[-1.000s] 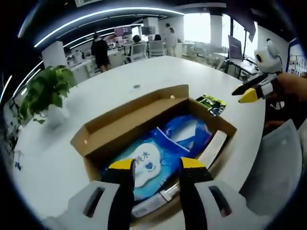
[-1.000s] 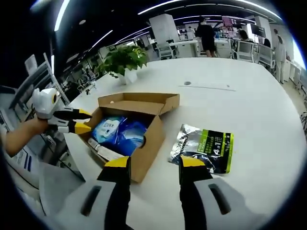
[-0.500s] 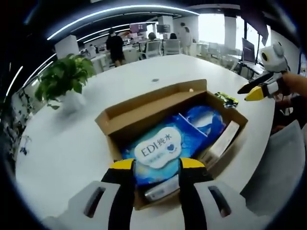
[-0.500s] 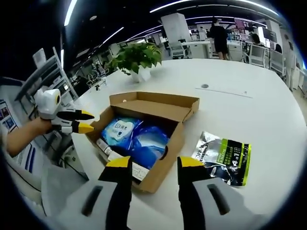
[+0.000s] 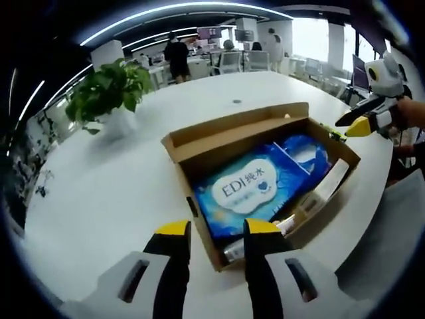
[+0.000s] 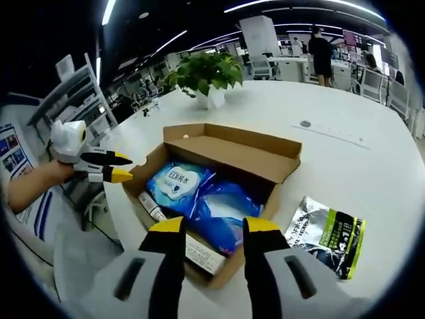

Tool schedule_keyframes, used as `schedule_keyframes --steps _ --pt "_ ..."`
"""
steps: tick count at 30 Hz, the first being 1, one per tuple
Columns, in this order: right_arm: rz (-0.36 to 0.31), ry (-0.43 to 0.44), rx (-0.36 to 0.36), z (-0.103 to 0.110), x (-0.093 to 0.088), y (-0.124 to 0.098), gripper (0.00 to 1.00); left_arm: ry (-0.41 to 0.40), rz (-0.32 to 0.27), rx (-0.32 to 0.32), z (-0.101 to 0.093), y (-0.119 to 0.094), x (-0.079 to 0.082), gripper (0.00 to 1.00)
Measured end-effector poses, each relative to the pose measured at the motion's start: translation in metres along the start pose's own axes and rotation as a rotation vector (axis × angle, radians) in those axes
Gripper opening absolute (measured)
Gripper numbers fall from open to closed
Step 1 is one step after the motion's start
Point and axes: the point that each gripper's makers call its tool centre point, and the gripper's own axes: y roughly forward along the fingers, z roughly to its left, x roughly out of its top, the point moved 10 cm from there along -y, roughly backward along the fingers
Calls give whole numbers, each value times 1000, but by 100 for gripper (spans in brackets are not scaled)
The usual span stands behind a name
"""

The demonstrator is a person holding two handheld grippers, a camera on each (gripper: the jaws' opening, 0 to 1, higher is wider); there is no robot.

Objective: Operate the shoe box by opening the lid, removing the specified soft item, and placing it in the target area until the item is outside and the box remains undamaged.

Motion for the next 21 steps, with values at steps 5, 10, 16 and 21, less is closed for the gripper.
schedule_keyframes --steps 5,10,16,21 --pt "24 -28 18 6 4 16 31 -35 22 11 5 2 -9 25" --pt "39 -47 29 10 7 30 29 -65 25 16 6 4 -13 19" --pt "55 -68 35 14 10 46 27 -106 12 21 7 8 -16 9" --pt "63 -75 38 14 10 59 25 -108 5 27 7 11 -19 5"
